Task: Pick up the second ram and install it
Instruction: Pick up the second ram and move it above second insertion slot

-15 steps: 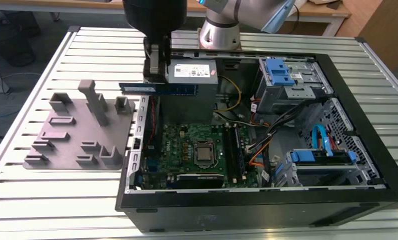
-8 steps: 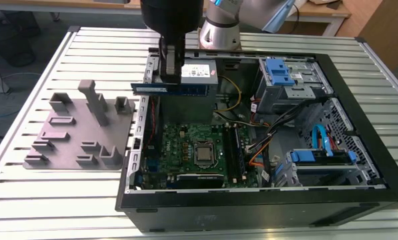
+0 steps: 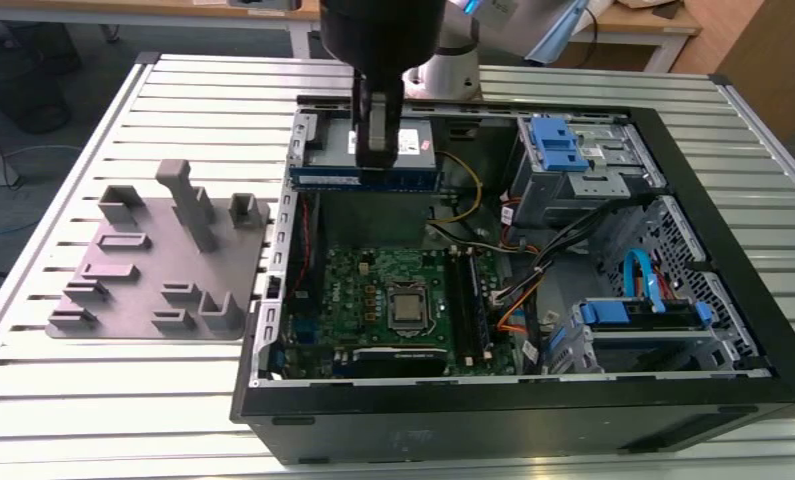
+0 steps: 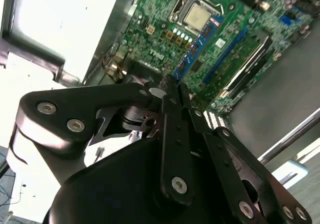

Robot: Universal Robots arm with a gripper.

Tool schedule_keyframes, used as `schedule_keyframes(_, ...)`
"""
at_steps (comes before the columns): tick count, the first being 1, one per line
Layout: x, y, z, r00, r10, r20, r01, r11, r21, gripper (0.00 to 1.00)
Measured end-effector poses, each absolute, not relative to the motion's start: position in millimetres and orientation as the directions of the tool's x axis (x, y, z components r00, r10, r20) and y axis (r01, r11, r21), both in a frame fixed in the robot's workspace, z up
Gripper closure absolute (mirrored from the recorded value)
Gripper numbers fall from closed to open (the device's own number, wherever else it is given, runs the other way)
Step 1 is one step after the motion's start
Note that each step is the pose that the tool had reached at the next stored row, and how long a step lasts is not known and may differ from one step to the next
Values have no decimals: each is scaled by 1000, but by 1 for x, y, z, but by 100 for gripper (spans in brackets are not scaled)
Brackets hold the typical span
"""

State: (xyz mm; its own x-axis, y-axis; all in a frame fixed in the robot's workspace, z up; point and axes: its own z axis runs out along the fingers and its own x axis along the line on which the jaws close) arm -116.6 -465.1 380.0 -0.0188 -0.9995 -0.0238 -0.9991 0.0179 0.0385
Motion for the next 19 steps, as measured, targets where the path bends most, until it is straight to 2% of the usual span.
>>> schedule_keyframes(19,-60,-465,378,-19,-1000,-24,-999,18,41,86)
